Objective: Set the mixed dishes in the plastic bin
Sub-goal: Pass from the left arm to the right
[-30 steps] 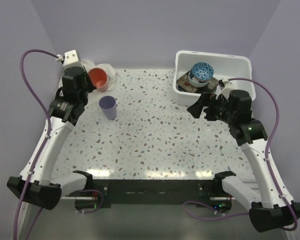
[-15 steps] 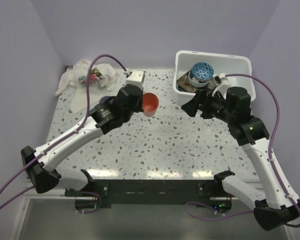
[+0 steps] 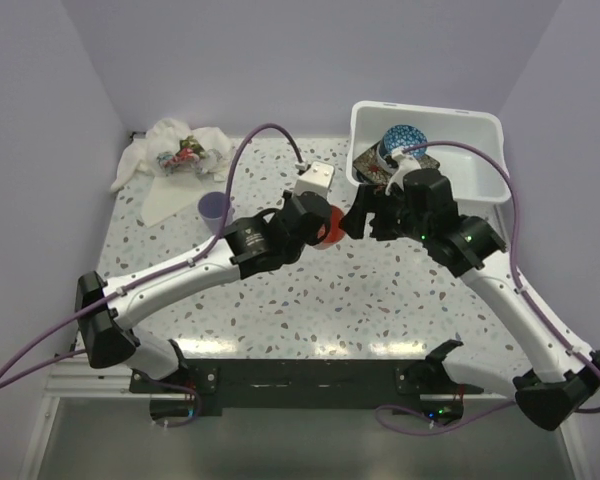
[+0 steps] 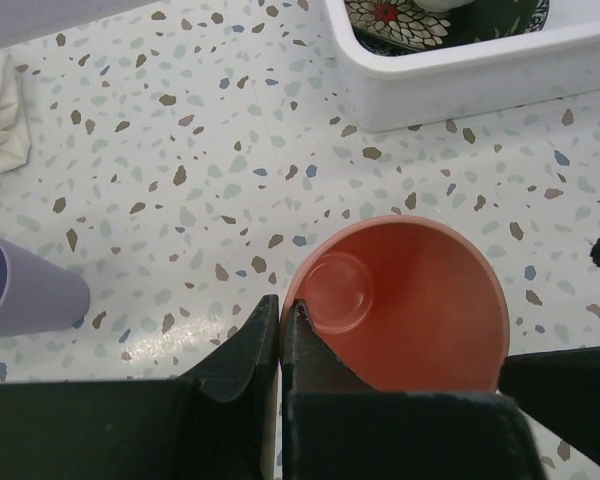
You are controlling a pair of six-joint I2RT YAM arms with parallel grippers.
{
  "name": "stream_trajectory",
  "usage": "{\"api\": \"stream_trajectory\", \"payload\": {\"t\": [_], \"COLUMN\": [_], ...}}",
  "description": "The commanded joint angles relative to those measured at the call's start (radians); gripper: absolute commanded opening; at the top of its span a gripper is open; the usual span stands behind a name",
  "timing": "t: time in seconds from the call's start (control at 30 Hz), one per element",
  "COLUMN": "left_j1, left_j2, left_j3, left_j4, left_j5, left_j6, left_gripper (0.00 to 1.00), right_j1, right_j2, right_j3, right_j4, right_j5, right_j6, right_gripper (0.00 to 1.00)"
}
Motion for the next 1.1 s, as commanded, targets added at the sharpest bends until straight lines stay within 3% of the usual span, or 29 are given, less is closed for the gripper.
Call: {"api": "stream_trajectory", "payload": {"t": [0.0,0.27,0.37,0.4,0.47,0.5,0.57,0.6,0.67,0.7,0.83,0.9,1.07], "left_j1": [-0.020,-0.034,-0.034,-0.034,-0.034,-0.034,-0.034,-0.033,-0.031,-0.031,-0.013,0.019,0.150], "left_j2": [-0.002,-0.019,-0.039,-0.042,-0.056,-0.062,-0.086,-0.097,-0.138,-0.152,-0.267,-0.318,-0.511], "left_j3": [0.048,0.009,-0.024,-0.030,-0.048,-0.056,-0.086,-0.097,-0.135,-0.151,-0.240,-0.281,-0.465], "left_j4": [0.043,0.077,0.106,0.114,0.125,0.140,0.163,0.190,0.223,0.261,0.321,0.361,0.433], "left_j5": [-0.060,-0.065,-0.067,-0.071,-0.077,-0.080,-0.088,-0.096,-0.099,-0.103,-0.134,-0.127,-0.082], "left_j6": [-0.023,-0.030,-0.026,-0.024,-0.021,-0.018,-0.009,-0.004,0.023,0.037,0.097,0.114,0.169], "left_gripper": [0.00,0.00,0.00,0.00,0.00,0.00,0.02,0.07,0.27,0.46,0.79,0.87,0.93], "right_j1": [0.072,0.132,0.136,0.135,0.136,0.135,0.135,0.135,0.135,0.135,0.119,0.072,-0.115], "right_j2": [0.048,0.145,0.169,0.174,0.183,0.191,0.198,0.208,0.217,0.228,0.261,0.271,0.295], "right_j3": [0.064,0.067,0.067,0.072,0.082,0.096,0.110,0.128,0.145,0.165,0.236,0.280,0.351], "right_j4": [-0.041,-0.010,0.001,0.002,-0.007,-0.011,-0.030,-0.036,-0.059,-0.068,-0.126,-0.154,-0.169], "right_j5": [0.140,0.231,0.232,0.237,0.252,0.258,0.274,0.284,0.283,0.307,0.383,0.389,0.380], "right_j6": [0.016,0.042,0.040,0.042,0.042,0.040,0.034,0.030,0.019,0.013,-0.025,-0.049,-0.104], "right_gripper": [0.78,0.60,0.45,0.32,0.19,0.07,0.00,0.00,0.00,0.00,0.00,0.00,0.00]}}
